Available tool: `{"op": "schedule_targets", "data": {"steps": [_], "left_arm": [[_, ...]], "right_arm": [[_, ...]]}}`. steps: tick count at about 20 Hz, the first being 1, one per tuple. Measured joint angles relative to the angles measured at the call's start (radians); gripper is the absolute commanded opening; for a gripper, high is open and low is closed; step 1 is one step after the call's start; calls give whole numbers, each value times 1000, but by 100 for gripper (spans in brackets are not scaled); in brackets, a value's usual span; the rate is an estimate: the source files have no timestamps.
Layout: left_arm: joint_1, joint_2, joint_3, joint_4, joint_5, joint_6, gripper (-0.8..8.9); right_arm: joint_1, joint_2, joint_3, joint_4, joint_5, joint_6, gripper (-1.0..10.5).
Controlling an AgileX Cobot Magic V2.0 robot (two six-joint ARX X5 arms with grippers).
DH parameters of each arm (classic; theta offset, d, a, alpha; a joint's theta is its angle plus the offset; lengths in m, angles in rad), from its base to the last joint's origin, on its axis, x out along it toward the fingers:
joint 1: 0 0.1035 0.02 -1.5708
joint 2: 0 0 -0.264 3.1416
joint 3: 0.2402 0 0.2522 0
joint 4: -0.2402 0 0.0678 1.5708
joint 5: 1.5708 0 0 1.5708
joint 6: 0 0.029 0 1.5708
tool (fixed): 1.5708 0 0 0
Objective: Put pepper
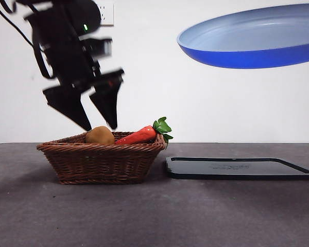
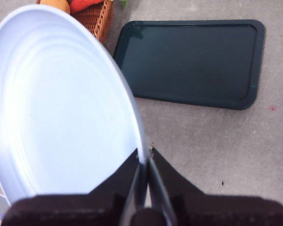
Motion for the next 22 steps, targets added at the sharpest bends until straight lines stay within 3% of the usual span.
{"op": "schedule_targets", "data": {"steps": [14, 22], "left_arm": [[-4, 145, 11, 57, -33, 6, 360], [-13, 164, 19, 53, -34, 7, 185]], "right_arm": [[0, 0, 0, -6, 0, 3, 3], [0, 0, 0, -5, 0, -2, 3]]}}
